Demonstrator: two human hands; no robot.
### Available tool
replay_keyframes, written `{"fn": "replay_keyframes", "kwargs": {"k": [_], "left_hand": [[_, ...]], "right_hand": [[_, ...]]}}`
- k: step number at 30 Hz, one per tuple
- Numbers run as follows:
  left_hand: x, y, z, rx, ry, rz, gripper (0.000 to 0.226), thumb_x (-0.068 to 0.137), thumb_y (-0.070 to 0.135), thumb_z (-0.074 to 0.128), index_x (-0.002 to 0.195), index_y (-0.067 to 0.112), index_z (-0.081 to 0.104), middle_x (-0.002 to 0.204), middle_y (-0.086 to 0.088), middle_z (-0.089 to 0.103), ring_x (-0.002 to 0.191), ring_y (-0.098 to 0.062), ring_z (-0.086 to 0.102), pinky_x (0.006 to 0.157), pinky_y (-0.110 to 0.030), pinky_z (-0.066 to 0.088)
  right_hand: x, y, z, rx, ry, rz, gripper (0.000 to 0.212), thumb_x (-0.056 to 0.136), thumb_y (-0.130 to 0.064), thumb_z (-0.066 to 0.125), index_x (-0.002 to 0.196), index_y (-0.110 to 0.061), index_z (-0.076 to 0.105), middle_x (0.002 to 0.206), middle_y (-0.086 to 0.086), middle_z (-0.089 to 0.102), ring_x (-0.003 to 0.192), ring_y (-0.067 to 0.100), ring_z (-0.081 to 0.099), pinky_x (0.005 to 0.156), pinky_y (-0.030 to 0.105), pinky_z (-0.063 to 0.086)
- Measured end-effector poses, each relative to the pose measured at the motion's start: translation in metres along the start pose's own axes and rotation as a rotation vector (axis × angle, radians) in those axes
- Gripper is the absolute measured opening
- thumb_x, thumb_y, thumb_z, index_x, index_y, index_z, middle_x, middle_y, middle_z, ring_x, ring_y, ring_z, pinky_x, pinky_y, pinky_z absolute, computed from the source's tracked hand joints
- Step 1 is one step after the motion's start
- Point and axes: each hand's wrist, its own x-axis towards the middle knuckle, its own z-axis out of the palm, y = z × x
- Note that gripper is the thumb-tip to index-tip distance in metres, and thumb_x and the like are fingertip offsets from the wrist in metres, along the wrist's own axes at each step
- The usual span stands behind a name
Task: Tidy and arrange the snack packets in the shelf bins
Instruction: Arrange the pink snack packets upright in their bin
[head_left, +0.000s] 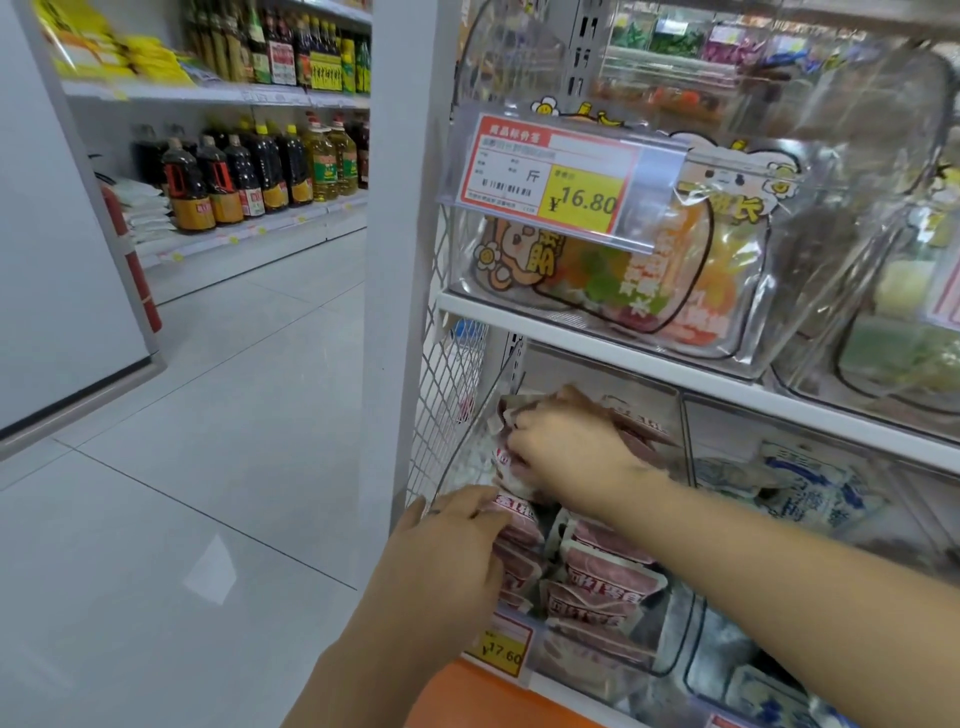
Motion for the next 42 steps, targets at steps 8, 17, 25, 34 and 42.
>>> {"fn": "replay_keyframes", "kwargs": {"k": [8, 17, 25, 34, 42], "left_hand": [[0.000, -0.010, -0.007, -0.060, 0.017, 0.045, 0.040, 0.095, 0.020, 0.039, 0.128, 0.036, 0.054, 0.133, 0.024, 0.047, 0.121, 0.006, 0.041, 0.117, -0.033, 0.013], [-0.004, -0.010, -0.011, -0.057, 0.025, 0.045, 0.041, 0.096, 0.015, 0.036, 0.126, 0.035, 0.056, 0.131, 0.021, 0.052, 0.122, 0.002, 0.043, 0.114, -0.024, 0.003], [-0.006, -0.011, -0.011, -0.056, 0.048, 0.062, 0.039, 0.095, 0.015, 0.037, 0.123, 0.031, 0.059, 0.129, 0.017, 0.055, 0.119, -0.003, 0.047, 0.112, -0.024, 0.005], [-0.003, -0.011, -0.011, -0.068, 0.041, 0.062, 0.038, 0.097, 0.018, 0.036, 0.124, 0.034, 0.057, 0.129, 0.020, 0.055, 0.120, 0.002, 0.045, 0.111, -0.022, 0.005], [-0.004, -0.011, -0.009, -0.064, 0.016, 0.040, 0.043, 0.096, 0.019, 0.036, 0.133, 0.037, 0.049, 0.139, 0.024, 0.044, 0.130, 0.005, 0.033, 0.118, -0.032, -0.001]], "right_hand": [[0.005, 0.013, 0.004, 0.350, 0.037, -0.137, 0.016, 0.090, -0.015, 0.056, 0.104, -0.020, 0.054, 0.110, 0.001, 0.052, 0.087, 0.019, 0.047, 0.064, 0.024, 0.030], [0.010, 0.015, 0.007, 0.226, -0.379, -0.255, 0.078, 0.066, -0.055, 0.076, 0.135, -0.035, 0.047, 0.154, -0.003, 0.012, 0.134, 0.024, 0.020, 0.101, 0.036, 0.036], [0.015, 0.005, 0.020, 0.078, -0.221, -0.408, 0.076, 0.069, -0.054, 0.071, 0.137, -0.036, 0.042, 0.144, 0.003, 0.029, 0.123, 0.022, 0.027, 0.100, 0.037, 0.031], [0.016, 0.019, 0.013, 0.403, -0.320, -0.226, 0.063, 0.078, -0.021, 0.070, 0.137, -0.023, 0.049, 0.134, 0.002, 0.044, 0.123, 0.022, 0.038, 0.101, 0.033, 0.035], [0.012, 0.023, 0.015, 0.613, -0.255, -0.200, 0.025, 0.082, -0.003, 0.056, 0.099, -0.013, 0.071, 0.104, -0.001, 0.062, 0.094, 0.017, 0.057, 0.084, 0.033, 0.044]]}}
